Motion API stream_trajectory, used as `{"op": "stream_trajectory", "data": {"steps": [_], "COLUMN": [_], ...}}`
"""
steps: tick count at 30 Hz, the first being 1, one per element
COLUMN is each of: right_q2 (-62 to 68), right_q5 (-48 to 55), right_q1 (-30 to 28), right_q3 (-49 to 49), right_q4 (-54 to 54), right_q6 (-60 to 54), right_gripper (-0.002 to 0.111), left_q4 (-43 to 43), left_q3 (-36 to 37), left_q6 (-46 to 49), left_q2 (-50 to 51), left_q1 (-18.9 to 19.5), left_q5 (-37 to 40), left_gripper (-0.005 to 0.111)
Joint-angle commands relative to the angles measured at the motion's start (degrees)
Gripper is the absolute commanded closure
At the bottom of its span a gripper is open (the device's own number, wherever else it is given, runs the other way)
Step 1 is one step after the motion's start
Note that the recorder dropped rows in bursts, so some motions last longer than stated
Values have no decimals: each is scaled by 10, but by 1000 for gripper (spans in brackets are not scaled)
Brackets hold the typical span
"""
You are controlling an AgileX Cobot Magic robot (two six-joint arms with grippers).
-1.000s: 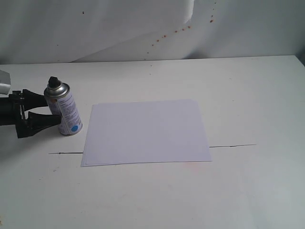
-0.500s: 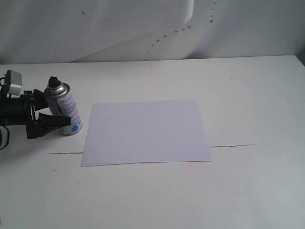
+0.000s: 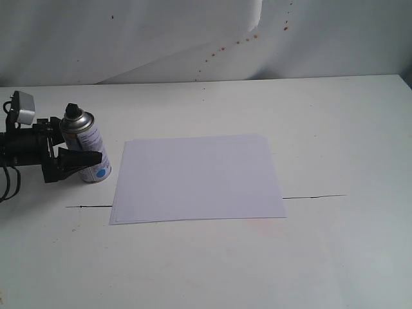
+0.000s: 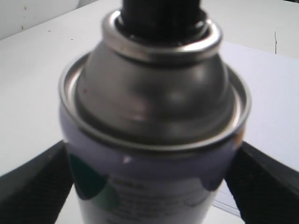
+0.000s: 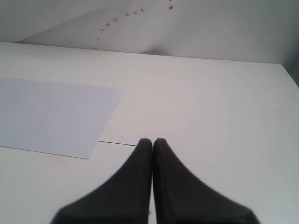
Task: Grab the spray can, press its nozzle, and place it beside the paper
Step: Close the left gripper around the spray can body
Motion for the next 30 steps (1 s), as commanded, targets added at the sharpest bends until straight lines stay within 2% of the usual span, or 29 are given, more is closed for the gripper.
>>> {"op": "stream_trajectory", "data": {"steps": [1,13,30], "right_q2": [-4,-4,-4], "right_q5": [-3,-3,-3], "right_q1": [0,0,0], "right_q3": [2,2,2], "right_q4": [0,0,0], "right_q6": [-1,-1,-1], "right_gripper": [108,108,108], "left_q4": [-4,-41,-37], "left_q3": [-2,-1,-1], "left_q6": [3,18,-31], "left_q2": [2,4,4], "left_q1": [-4,-20,-20], "left_q5": [-5,-5,-5], "left_gripper": [26,26,26]}}
